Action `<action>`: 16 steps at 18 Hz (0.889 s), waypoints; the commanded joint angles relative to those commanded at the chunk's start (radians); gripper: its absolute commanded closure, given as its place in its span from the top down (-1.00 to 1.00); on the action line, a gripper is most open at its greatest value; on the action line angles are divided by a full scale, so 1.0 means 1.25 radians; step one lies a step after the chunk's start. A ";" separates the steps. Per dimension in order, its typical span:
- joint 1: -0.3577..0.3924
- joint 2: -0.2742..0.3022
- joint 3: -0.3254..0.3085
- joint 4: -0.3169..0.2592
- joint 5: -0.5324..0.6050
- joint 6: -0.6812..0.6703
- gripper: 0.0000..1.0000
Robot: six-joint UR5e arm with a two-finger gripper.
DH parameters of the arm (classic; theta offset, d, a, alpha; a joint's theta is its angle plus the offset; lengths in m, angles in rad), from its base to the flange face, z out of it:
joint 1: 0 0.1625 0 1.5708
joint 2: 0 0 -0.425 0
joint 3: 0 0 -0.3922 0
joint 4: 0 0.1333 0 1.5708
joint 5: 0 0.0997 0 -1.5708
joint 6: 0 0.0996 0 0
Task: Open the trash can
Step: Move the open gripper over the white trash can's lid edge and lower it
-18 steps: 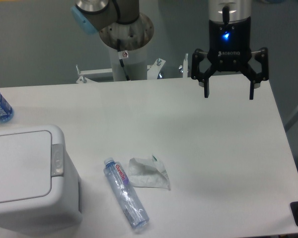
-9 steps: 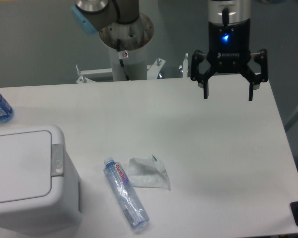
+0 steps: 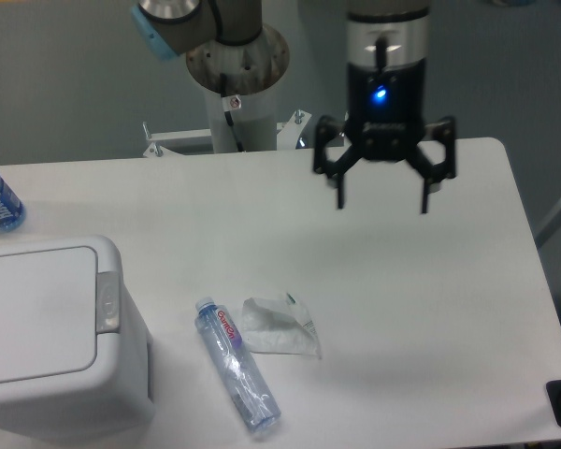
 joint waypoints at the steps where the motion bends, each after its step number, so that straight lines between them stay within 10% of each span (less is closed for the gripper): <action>1: -0.025 -0.011 0.002 0.012 -0.001 -0.049 1.00; 16: -0.194 -0.072 0.006 0.037 -0.036 -0.274 1.00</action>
